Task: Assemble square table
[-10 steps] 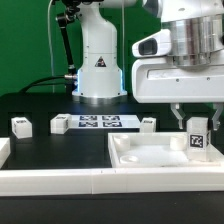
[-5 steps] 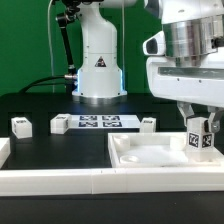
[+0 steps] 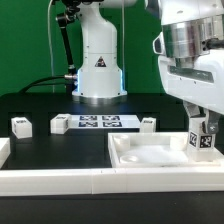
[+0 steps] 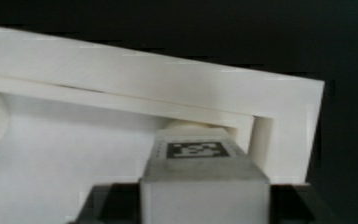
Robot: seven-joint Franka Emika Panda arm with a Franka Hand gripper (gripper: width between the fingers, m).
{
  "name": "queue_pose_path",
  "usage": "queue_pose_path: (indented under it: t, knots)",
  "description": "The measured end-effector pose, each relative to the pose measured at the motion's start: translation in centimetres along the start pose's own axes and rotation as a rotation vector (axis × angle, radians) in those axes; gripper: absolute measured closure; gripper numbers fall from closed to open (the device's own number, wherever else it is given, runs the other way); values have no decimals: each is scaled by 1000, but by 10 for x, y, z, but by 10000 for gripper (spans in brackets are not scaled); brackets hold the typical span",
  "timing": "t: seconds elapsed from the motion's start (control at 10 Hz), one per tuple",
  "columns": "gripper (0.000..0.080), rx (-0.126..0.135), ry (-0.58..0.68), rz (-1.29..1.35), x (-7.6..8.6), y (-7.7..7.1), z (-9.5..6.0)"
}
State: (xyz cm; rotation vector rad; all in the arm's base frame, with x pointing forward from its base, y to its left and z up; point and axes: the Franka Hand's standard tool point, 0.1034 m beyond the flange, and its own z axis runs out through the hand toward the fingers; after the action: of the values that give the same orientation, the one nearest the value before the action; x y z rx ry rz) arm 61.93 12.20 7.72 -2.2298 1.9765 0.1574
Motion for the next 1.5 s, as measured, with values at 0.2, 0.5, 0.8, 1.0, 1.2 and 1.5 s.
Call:
queue_pose_path:
  t: [0.2,0.5,0.8,1.0,1.2,1.5]
  knots:
    - [446,2,0,20,-2,0,1]
    - [184,-44,-12,-115,-3,4,0]
    - [151,-36,-16,-388,-1,0,-1]
    - [150,-34,-19,-586,-1,0,-1]
    - [150,-65,8,-825,1,2,-2]
    - [150,-98,85,-1230,-1,-3,-3]
